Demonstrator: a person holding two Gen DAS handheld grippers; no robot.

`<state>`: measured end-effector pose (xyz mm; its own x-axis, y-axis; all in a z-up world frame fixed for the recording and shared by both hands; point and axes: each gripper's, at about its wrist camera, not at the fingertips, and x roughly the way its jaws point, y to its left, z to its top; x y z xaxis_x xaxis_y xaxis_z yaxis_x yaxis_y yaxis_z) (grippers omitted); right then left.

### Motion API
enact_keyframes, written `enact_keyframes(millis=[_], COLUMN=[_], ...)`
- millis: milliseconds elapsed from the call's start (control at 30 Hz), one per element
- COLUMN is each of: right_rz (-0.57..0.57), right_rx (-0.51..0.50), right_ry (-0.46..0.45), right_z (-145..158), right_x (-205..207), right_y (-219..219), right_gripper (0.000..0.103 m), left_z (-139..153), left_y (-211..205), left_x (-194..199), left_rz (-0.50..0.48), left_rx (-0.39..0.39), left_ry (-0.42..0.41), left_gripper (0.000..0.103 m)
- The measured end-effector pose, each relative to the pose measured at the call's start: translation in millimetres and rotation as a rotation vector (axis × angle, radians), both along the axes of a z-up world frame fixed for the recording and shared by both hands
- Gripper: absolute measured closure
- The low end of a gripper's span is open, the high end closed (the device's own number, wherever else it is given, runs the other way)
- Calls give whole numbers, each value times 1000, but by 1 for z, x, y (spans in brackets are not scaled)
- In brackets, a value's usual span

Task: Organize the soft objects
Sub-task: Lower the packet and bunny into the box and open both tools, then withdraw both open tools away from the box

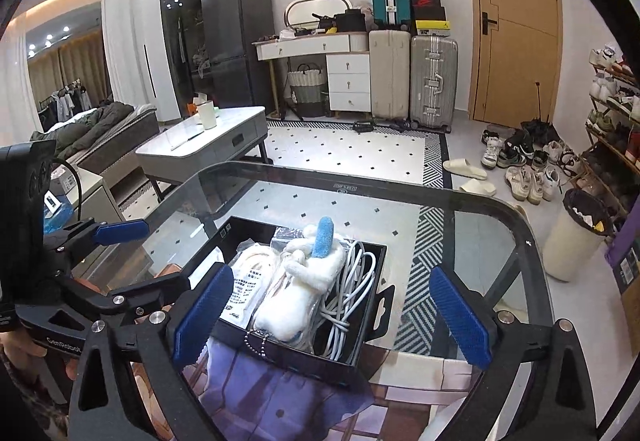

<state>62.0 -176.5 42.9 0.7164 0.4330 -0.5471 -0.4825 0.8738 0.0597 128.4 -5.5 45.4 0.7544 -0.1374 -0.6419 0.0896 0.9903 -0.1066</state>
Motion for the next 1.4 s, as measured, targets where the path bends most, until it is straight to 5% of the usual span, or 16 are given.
enact_keyframes(millis=[633,1400], right_rz=[-31,-87], right_rx=[79,66], right_ry=[-124,-115], right_z=[-32,-63], right_x=[-28,-23], right_y=[-13,-12], right_gripper=[1,1], left_z=[-23,-51], left_y=[12,19], left_x=[-29,-29], left_rz=[78,82], left_rx=[15,3], left_ry=[-114,-182], left_gripper=[0,0])
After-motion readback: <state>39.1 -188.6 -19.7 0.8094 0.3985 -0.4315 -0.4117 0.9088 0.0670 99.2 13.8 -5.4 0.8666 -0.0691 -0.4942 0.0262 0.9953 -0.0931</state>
